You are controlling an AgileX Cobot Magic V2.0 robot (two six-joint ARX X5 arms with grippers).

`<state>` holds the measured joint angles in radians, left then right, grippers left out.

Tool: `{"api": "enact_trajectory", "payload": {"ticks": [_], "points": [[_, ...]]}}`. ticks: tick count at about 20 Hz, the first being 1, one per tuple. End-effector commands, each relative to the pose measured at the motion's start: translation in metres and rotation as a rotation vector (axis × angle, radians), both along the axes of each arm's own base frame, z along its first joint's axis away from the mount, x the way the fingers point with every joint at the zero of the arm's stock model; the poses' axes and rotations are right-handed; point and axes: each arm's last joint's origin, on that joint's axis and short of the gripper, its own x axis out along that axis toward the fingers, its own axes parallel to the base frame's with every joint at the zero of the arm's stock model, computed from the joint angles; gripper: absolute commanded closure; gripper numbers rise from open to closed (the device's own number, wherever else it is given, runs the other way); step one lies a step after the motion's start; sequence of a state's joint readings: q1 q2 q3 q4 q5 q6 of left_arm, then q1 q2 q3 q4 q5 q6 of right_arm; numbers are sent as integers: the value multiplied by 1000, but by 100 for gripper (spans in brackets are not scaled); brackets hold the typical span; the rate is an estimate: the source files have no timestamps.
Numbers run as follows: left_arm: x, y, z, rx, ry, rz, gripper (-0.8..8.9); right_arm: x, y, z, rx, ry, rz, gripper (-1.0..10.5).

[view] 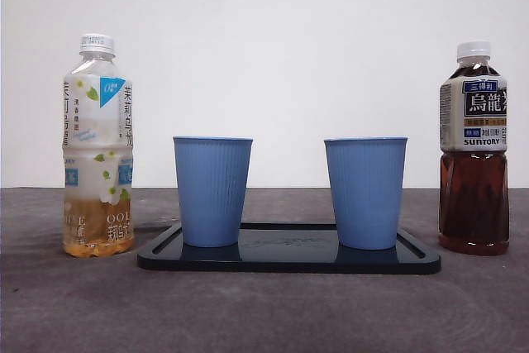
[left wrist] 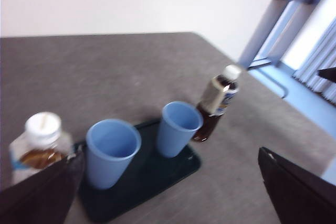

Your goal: Pour the drink into the cup

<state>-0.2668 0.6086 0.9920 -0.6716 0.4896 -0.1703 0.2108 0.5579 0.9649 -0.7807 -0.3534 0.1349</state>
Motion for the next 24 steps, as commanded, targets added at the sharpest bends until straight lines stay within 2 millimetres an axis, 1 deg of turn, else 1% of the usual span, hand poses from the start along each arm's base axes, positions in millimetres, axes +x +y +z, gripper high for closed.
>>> {"api": "enact_trajectory", "payload": {"ticks": [1,3,7,9,12,16,19,24], "points": [[-1,1,2,62,-17,31,283,11,2,-15,-8,26,-28,404],[-1,2,-1,96,-1,51,283,18,3,-28,-6,39,-45,404],[-1,3,-6,132,24,85,284,34,6,-63,13,56,-60,404],[-1,4,-7,145,28,89,284,43,8,-82,22,65,-98,404],[-1,4,-7,146,31,88,284,55,9,-104,27,53,-149,404],[-2,4,-8,148,37,88,284,73,11,-124,48,2,-200,404],[-2,4,-8,150,42,87,284,90,14,-138,11,-16,-214,404],[-2,4,-9,153,53,86,284,114,17,-152,-22,-41,-268,404]]}}
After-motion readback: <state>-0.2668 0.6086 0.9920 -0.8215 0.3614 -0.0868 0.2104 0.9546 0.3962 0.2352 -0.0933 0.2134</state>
